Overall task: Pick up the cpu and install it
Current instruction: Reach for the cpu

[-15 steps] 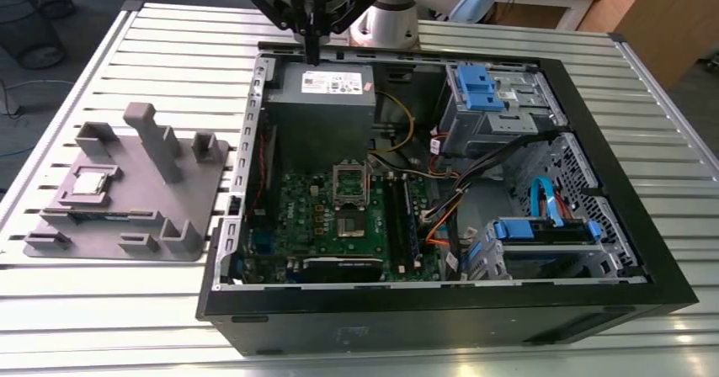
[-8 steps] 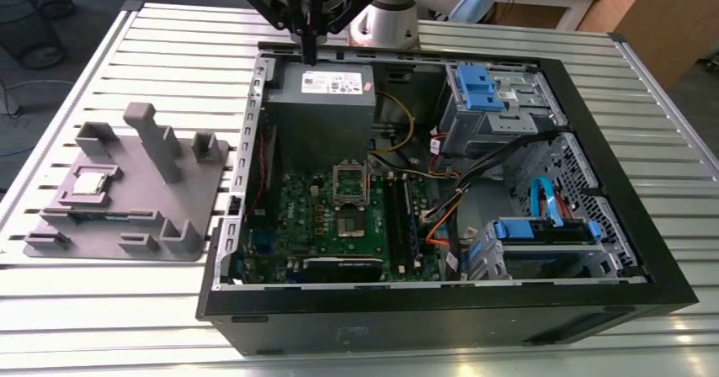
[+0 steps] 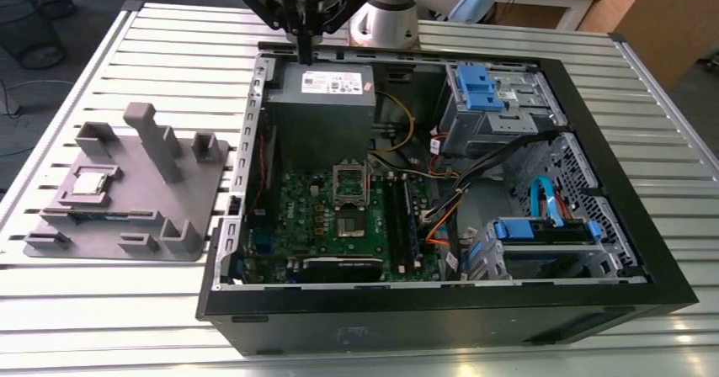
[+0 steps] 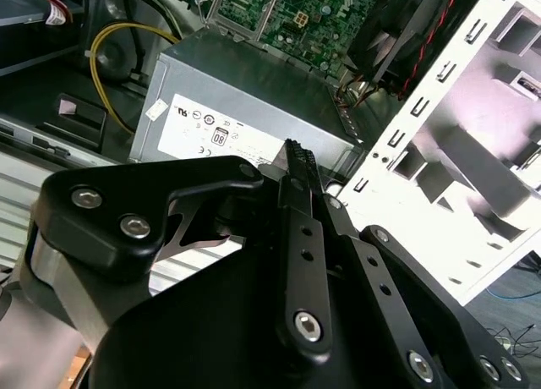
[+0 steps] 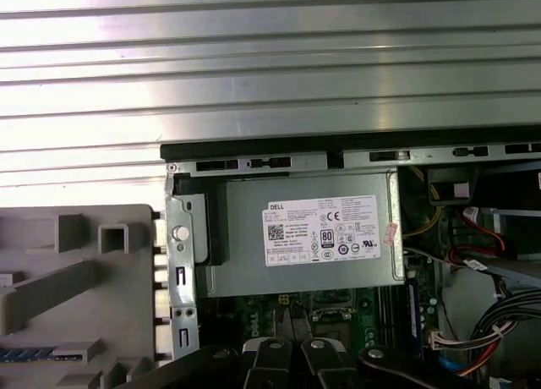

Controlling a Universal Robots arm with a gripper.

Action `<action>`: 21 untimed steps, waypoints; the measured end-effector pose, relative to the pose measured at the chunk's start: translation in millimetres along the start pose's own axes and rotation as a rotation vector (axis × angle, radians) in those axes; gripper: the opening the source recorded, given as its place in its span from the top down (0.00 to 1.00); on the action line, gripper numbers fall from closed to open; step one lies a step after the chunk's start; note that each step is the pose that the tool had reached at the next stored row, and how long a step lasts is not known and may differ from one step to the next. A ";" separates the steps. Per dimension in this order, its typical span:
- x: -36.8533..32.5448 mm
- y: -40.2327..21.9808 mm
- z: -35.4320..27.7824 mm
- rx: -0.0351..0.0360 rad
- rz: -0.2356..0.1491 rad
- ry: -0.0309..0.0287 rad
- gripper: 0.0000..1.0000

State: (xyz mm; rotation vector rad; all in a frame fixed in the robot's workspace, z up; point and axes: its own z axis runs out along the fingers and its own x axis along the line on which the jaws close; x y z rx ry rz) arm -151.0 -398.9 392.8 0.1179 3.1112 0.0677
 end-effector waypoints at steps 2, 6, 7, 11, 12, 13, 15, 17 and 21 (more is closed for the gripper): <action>1.1 -0.1 0.0 0.0000 0.000 -0.0001 0.89; 2.6 -0.2 -0.1 0.0000 0.000 -0.0002 0.89; 3.0 -0.2 -0.1 0.0000 0.000 -0.0002 0.89; 4.1 -0.3 -0.1 -0.0001 0.000 -0.0002 0.89; 4.5 -0.3 -0.1 0.0000 0.000 -0.0003 0.89; 4.9 -0.4 -0.1 0.0000 0.000 -0.0003 0.89; 5.7 -0.4 -0.2 0.0000 0.000 -0.0004 0.89; 6.5 -0.5 -0.2 0.0000 0.000 -0.0004 0.89; 8.0 -0.6 -0.2 -0.0001 0.000 -0.0005 0.89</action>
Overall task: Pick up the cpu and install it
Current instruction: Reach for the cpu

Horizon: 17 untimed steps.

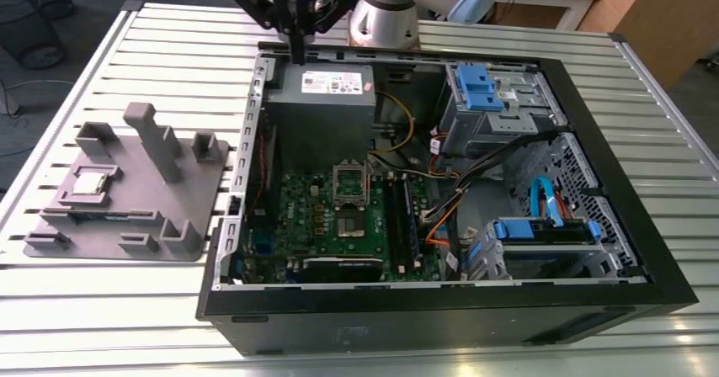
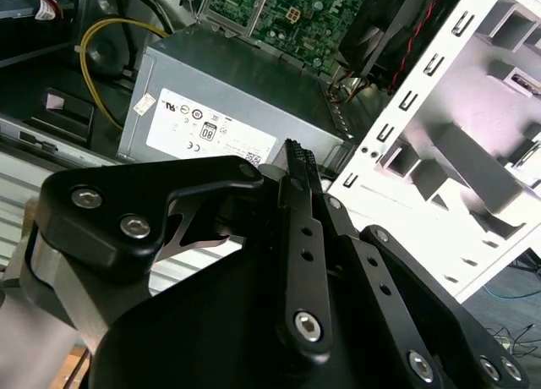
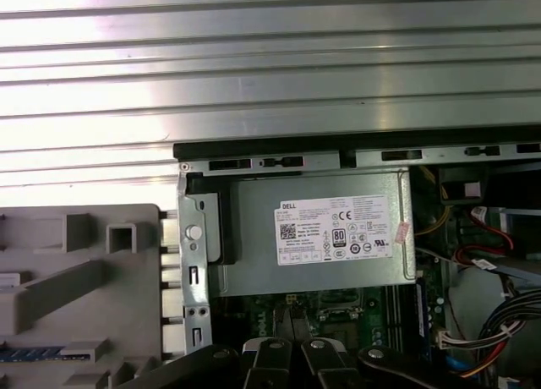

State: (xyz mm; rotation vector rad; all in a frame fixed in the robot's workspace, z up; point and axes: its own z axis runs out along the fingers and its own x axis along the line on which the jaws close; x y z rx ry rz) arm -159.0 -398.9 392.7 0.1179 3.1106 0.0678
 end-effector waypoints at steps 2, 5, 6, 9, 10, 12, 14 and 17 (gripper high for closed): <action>0.7 0.0 -0.1 0.0001 0.000 0.0000 0.89; 1.8 -0.1 -0.1 0.0001 0.000 -0.0001 0.89; 2.1 -0.2 -0.1 0.0001 0.000 0.0000 0.89; 2.9 -0.2 -0.1 0.0000 0.000 -0.0001 0.89; 3.2 -0.2 -0.1 0.0000 0.000 -0.0001 0.89; 3.9 -0.3 -0.1 0.0000 0.000 -0.0002 0.89; 4.5 -0.3 -0.2 0.0000 0.000 -0.0003 0.89; 5.4 -0.4 -0.2 0.0000 0.000 -0.0003 0.89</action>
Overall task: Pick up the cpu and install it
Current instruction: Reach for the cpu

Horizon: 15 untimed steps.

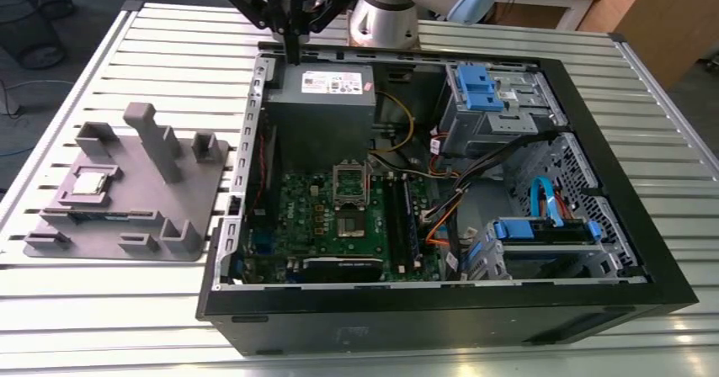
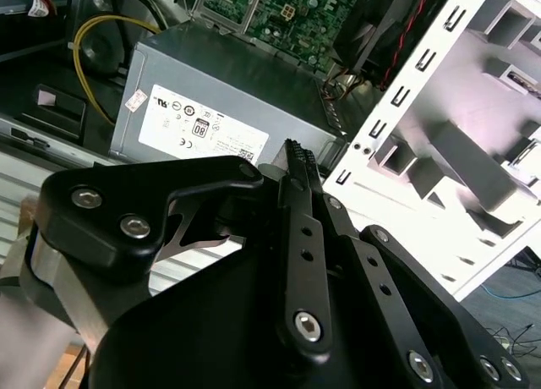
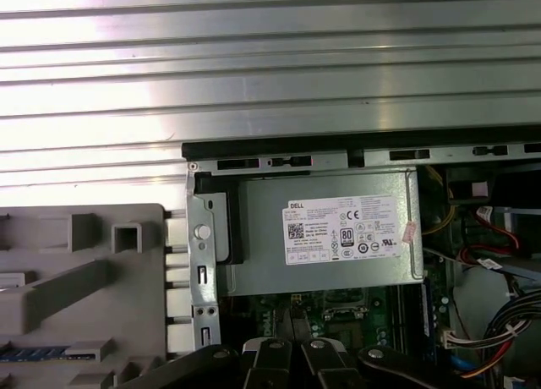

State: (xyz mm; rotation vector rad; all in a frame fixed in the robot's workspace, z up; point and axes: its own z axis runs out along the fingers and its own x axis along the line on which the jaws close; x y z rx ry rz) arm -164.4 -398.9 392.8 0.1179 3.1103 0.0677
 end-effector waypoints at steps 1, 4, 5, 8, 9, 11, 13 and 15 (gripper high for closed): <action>0.3 0.0 0.0 0.0000 0.000 0.0000 0.89; 1.3 -0.1 0.0 0.0000 0.000 -0.0001 0.89; 1.6 -0.1 -0.1 0.0000 0.000 -0.0001 0.89; 2.9 -0.2 -0.1 0.0000 0.000 -0.0005 0.89; 3.4 -0.3 -0.1 -0.0001 0.000 -0.0008 0.89; 4.8 -0.4 -0.2 0.0000 0.000 -0.0013 0.89; 6.5 -0.5 -0.2 -0.0002 0.000 -0.0022 0.89; 8.4 -0.6 -0.3 -0.0002 0.000 -0.0030 0.89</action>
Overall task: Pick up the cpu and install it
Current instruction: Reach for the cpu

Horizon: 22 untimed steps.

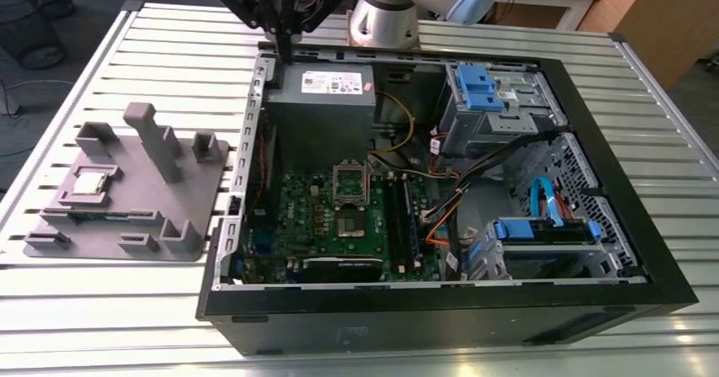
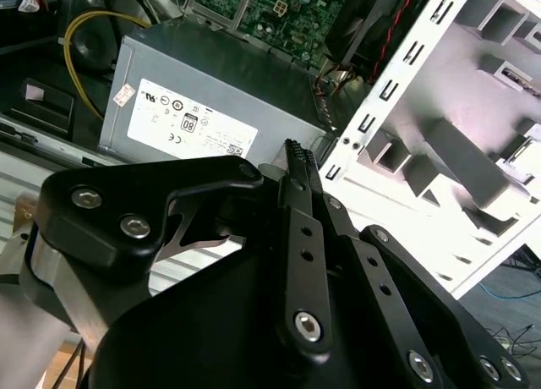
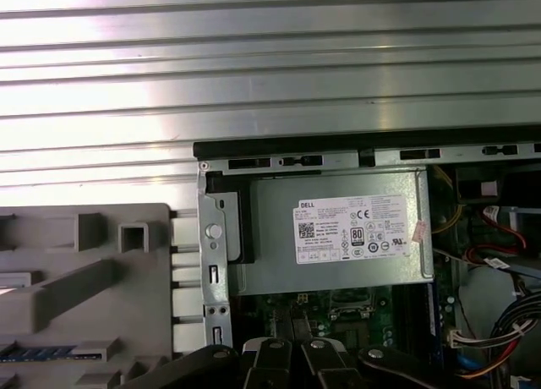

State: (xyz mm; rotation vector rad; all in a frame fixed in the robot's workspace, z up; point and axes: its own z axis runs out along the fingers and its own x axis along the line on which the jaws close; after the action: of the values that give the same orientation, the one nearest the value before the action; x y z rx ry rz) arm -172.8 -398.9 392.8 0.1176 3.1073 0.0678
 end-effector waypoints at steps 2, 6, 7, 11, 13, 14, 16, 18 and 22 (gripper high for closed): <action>2.2 -0.2 -0.1 -0.0001 0.000 -0.0010 0.89; 6.9 -0.5 -0.2 -0.0003 0.000 -0.0032 0.89; 8.3 -0.6 -0.3 -0.0003 0.000 -0.0038 0.89; 13.9 -1.0 -0.4 -0.0005 0.000 -0.0065 0.89; 16.9 -1.3 -0.5 -0.0006 0.000 -0.0080 0.89; 18.5 -1.4 -0.6 -0.0007 0.000 -0.0088 0.89; 21.8 -1.6 -0.7 -0.0008 0.000 -0.0105 0.89; 25.1 -1.9 -0.8 -0.0010 -0.001 -0.0122 0.89; 32.5 -2.4 -1.1 -0.0012 -0.001 -0.0162 0.89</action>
State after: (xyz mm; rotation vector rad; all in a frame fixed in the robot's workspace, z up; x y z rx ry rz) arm -205.3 -398.9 392.8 0.1166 3.0911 0.0684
